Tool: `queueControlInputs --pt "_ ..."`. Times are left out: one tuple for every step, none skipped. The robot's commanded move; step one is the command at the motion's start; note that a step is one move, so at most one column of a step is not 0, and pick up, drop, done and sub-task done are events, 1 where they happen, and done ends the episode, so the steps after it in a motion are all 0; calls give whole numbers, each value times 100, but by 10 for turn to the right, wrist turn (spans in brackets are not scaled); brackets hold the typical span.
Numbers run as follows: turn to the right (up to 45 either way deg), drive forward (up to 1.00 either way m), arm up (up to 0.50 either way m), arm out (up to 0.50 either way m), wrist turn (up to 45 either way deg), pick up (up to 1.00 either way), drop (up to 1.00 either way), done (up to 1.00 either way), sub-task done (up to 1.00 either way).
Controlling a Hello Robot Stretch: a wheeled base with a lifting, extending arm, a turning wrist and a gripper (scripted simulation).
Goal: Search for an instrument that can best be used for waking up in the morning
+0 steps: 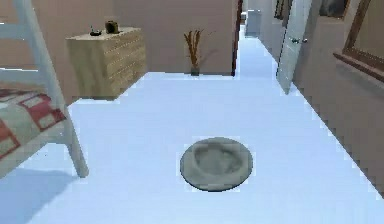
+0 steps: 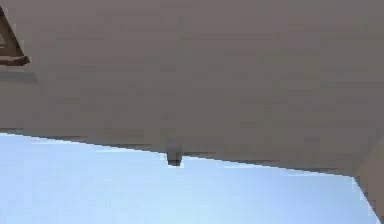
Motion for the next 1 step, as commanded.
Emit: queueControlInputs --pt "-210 0 0 0 0 0 0 0 0"
